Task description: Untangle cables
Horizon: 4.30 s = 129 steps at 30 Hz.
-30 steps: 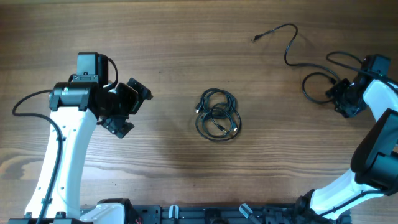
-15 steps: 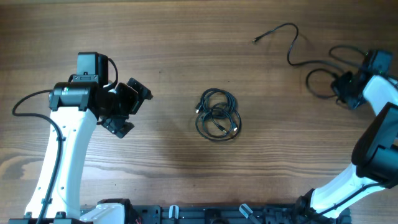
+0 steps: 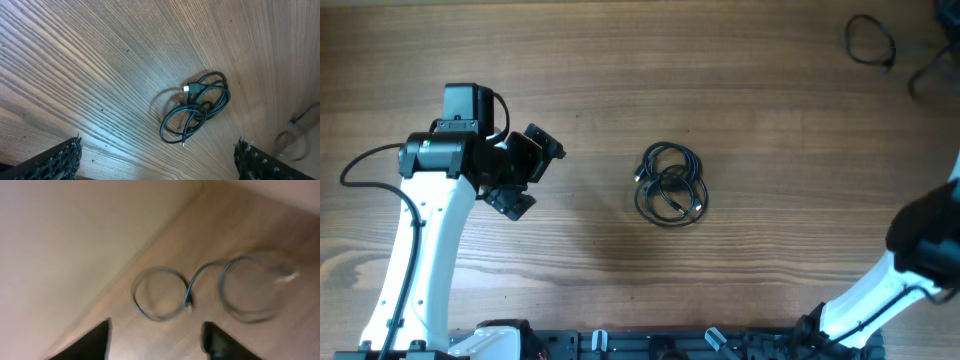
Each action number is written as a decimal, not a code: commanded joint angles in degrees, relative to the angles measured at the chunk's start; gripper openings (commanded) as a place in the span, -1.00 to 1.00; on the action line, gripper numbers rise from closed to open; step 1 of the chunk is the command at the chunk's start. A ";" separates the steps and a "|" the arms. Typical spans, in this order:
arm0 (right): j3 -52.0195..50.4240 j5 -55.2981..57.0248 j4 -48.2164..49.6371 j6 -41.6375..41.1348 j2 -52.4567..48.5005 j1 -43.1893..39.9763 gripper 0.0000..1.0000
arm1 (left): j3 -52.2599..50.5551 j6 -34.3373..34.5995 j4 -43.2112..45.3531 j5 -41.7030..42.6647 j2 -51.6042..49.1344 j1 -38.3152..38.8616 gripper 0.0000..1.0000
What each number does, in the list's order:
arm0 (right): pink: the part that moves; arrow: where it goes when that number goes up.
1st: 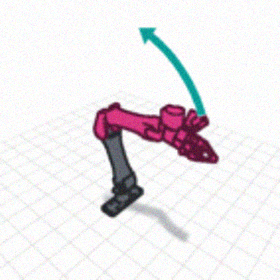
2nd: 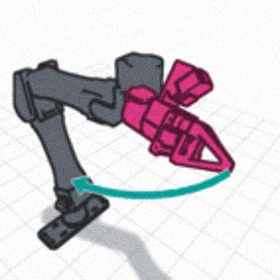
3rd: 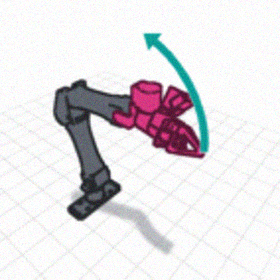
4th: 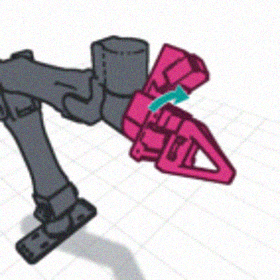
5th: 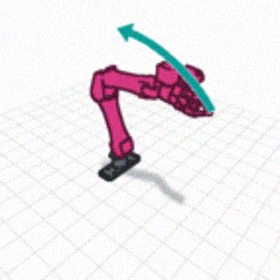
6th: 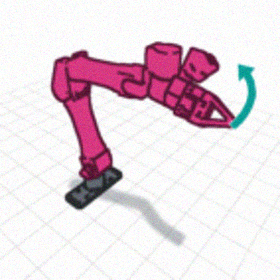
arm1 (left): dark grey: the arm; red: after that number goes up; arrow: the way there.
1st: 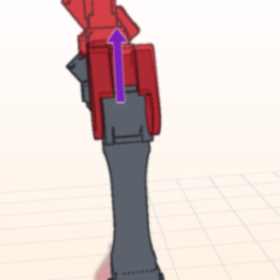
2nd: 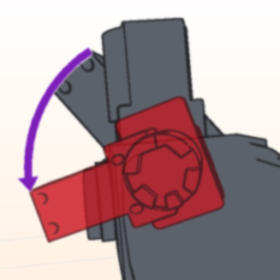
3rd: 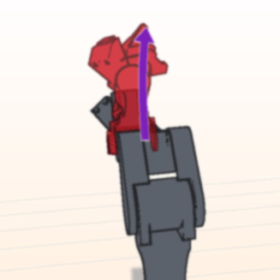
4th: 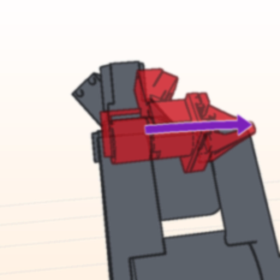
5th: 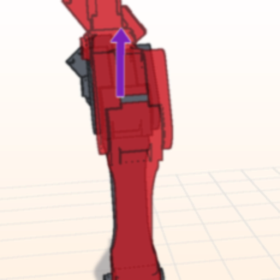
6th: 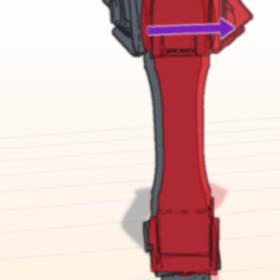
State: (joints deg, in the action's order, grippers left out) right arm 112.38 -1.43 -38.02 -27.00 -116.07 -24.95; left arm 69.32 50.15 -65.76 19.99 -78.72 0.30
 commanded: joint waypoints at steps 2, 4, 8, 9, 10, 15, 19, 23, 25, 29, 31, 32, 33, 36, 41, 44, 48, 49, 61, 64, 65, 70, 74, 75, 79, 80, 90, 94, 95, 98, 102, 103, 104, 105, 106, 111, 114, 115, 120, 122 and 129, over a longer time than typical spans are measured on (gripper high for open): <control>0.07 -1.20 -4.00 2.80 -7.06 0.33 0.55 | 0.02 -0.44 0.15 -0.57 -0.11 -0.04 1.00; 0.00 -1.55 -4.81 4.57 -7.37 0.35 0.58 | 0.02 -0.44 0.17 -0.57 -0.11 -0.04 1.00; -0.39 -3.06 -4.76 6.71 -7.37 0.35 0.60 | 0.02 -0.42 0.55 -0.57 -0.11 -0.04 1.00; -0.70 -2.51 -4.07 6.69 -7.37 0.35 0.61 | 0.02 -0.42 0.57 -0.57 -0.11 -0.04 1.00; -1.49 -0.96 -2.08 6.67 -7.37 0.35 0.61 | 0.02 -0.42 0.57 -0.57 -0.11 -0.04 1.00; -2.38 1.53 6.32 26.16 -7.56 0.35 0.85 | 0.02 -0.42 0.61 -0.61 -0.11 -0.04 1.00; -2.38 1.84 7.61 34.47 -11.67 0.00 0.85 | 0.02 -0.42 0.63 -1.64 -0.11 -0.04 1.00; -2.38 5.27 11.34 34.34 -17.64 -0.04 0.99 | 0.02 -0.39 0.83 -1.64 -0.11 -0.04 1.00; -2.38 5.29 13.44 34.62 -19.52 -0.04 1.00 | 0.02 -0.39 0.83 -1.64 -0.11 -0.04 1.00; -2.38 5.27 15.76 36.04 -20.65 -0.63 0.99 | 0.02 -0.39 0.85 -1.64 -0.11 -0.04 1.00; -2.38 5.27 16.46 36.02 -20.65 -0.70 -0.23 | 0.02 -0.39 1.11 -1.64 -0.11 -0.04 1.00; -2.38 5.07 16.94 35.80 -20.65 -0.68 -0.91 | 0.02 -0.39 1.49 -1.64 -0.11 -0.04 1.00; -2.38 5.03 17.46 35.80 -20.65 -0.68 -0.77 | 0.02 -0.39 1.64 -1.64 -0.11 -0.04 1.00; -2.38 5.03 17.90 35.78 -20.65 -0.63 -0.91 | 0.02 -0.39 1.84 -1.64 -0.11 -0.04 1.00; -2.36 3.50 19.82 32.15 -16.15 -0.50 -0.91 | 0.02 -0.42 1.90 -1.64 -0.11 -0.04 1.00; -2.36 -5.29 23.54 31.45 -10.25 0.00 -0.91 | 0.02 -0.42 1.90 -1.64 -0.11 -0.04 1.00; -2.36 -12.44 29.35 30.84 -2.01 2.51 -0.91 | 0.02 -0.42 1.90 -1.64 -0.11 -0.04 1.00; -2.36 -12.41 29.44 31.78 -1.38 3.28 -0.91 | 0.02 -0.42 1.92 -1.64 -0.11 -0.04 1.00; -2.38 5.49 21.27 39.45 -10.10 2.73 -0.91 | 0.02 -0.44 1.88 -1.66 -0.11 -0.04 1.00; -2.36 9.99 22.03 41.35 -10.10 1.51 -0.91 | 0.02 -0.42 1.90 -1.66 -0.11 -0.04 1.00; -2.38 8.13 21.22 42.38 -10.12 1.44 -0.91 | 0.02 -0.42 1.90 -1.66 -0.11 -0.04 1.00; -2.38 -3.17 23.87 36.96 -11.98 2.56 -0.92 | 0.02 -0.42 1.66 -1.64 -0.11 -0.04 1.00; -2.38 -9.33 25.20 41.99 -13.31 4.81 -0.91 | 0.02 -0.42 1.70 -1.66 -0.11 -0.04 1.00; -2.38 -9.64 24.04 45.57 -13.31 5.31 -0.91 | 0.02 -0.42 1.70 -1.66 -0.11 -0.04 1.00; -2.38 -8.96 17.33 49.20 -13.31 5.73 0.44 | 0.02 -0.42 1.73 -1.64 -0.11 -0.04 1.00; -2.38 -8.94 16.24 47.87 -13.31 5.44 0.88 | 0.02 -0.42 1.73 -1.64 -0.11 -0.04 1.00; -2.38 3.30 6.73 25.31 -14.16 0.44 0.99 | 0.02 -0.44 1.70 -1.66 -0.11 -0.04 1.00; -2.38 4.20 4.31 24.79 -18.08 -1.68 0.99 | 0.02 -0.44 1.70 -1.66 -0.11 -0.04 1.00; -2.38 4.26 4.50 24.74 -19.02 -1.92 1.00 | 0.02 -0.44 1.70 -1.68 -0.11 -0.04 1.00; -2.38 4.66 6.75 23.58 -21.00 -2.14 0.99 | 0.02 -0.44 1.68 -3.19 -0.11 -0.04 1.00; -2.38 4.66 11.52 23.58 -23.89 -2.14 0.99 | 0.02 -0.42 1.70 -3.56 -0.11 -0.04 1.00; -2.38 4.63 12.44 23.58 -24.74 -2.14 0.98 | 0.02 -0.42 1.70 -3.56 -0.11 -0.04 1.00; -2.38 4.61 13.60 23.52 -25.77 -2.14 0.99 | 0.02 -0.42 1.70 -3.56 -0.11 -0.04 1.00; -2.38 4.59 14.60 23.47 -26.62 -2.14 0.99 | 0.02 -0.42 1.70 -3.56 -0.11 -0.04 1.00; -2.38 4.35 15.45 23.15 -27.26 -2.14 0.99 | 0.02 -0.42 1.70 -3.56 -0.11 -0.04 1.00; -2.38 -6.86 24.20 22.12 -29.00 -2.01 0.99 | 0.02 -0.42 1.73 -3.56 -0.11 -0.04 1.00; -2.34 -16.31 32.61 20.15 -27.89 -1.70 1.00 | 0.02 -0.42 1.68 -3.54 -0.11 -0.04 1.00; -2.34 -16.28 33.70 18.60 -26.82 -1.70 1.00 | 0.02 -0.42 1.64 -3.54 -0.11 -0.04 1.00; -2.32 -16.20 32.85 18.01 -15.80 -1.81 0.99 | 0.02 -0.42 1.90 -3.56 -0.11 -0.04 1.00; -2.32 -16.15 30.93 17.99 -11.63 -1.81 1.00 | 0.02 -0.42 1.90 -3.56 -0.11 -0.04 1.00; -2.32 -3.37 13.22 18.01 1.90 -1.81 1.00 | 0.02 -0.44 1.05 -3.58 -0.11 -0.04 1.00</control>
State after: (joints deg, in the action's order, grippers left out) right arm 110.02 -11.25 -19.38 -8.58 -116.49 -26.87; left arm 69.32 50.06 -64.14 17.34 -78.72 0.30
